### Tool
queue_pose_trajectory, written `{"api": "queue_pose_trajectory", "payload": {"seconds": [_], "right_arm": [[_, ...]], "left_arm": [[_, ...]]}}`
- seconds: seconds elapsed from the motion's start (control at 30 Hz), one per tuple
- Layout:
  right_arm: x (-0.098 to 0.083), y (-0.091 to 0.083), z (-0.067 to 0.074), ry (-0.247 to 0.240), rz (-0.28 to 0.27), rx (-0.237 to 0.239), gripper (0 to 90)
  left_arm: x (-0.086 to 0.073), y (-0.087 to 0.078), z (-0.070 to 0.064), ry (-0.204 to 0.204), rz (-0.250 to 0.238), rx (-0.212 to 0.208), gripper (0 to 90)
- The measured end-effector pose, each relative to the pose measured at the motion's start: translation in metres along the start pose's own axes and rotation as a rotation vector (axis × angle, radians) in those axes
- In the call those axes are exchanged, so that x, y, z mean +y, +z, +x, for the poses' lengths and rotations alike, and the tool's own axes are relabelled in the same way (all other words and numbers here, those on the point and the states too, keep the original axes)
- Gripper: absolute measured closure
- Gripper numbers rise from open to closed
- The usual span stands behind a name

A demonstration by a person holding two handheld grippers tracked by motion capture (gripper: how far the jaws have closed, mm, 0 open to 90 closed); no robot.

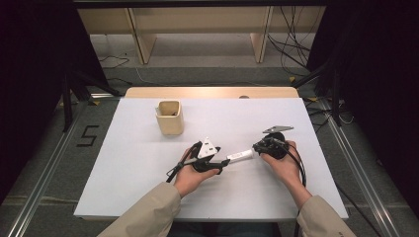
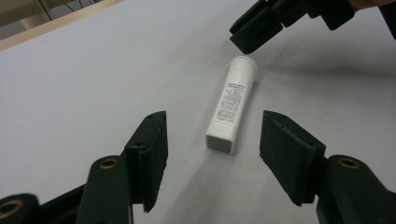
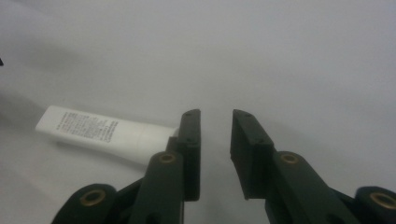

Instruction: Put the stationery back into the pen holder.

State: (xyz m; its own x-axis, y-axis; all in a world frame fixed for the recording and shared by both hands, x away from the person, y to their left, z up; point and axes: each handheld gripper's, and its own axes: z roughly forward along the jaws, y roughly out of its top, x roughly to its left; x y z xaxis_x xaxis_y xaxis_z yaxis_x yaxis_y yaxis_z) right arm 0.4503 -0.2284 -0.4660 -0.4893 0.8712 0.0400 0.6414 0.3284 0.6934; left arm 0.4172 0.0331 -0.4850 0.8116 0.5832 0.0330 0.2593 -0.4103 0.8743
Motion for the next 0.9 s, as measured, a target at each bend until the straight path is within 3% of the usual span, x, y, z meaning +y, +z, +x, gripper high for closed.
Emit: {"api": "queue_pose_trajectory", "payload": {"seconds": [0.1,0.43,0.63,0.9], "right_arm": [[0.0,-0.001,-0.001,-0.004,-0.004,-0.028,68.3],[0.0,-0.002,-0.003,0.009,-0.012,-0.037,66.2],[0.0,-0.001,-0.002,0.007,-0.012,-0.034,65.7],[0.0,-0.001,-0.002,0.009,-0.012,-0.032,65.8]], "left_arm": [[0.001,0.007,-0.001,0.006,0.02,-0.009,43.5],[0.002,0.027,-0.002,0.015,0.066,-0.034,48.4],[0.002,0.031,0.0,0.009,0.086,-0.044,51.2],[0.005,0.036,-0.002,0.035,0.105,-0.059,52.1]]}}
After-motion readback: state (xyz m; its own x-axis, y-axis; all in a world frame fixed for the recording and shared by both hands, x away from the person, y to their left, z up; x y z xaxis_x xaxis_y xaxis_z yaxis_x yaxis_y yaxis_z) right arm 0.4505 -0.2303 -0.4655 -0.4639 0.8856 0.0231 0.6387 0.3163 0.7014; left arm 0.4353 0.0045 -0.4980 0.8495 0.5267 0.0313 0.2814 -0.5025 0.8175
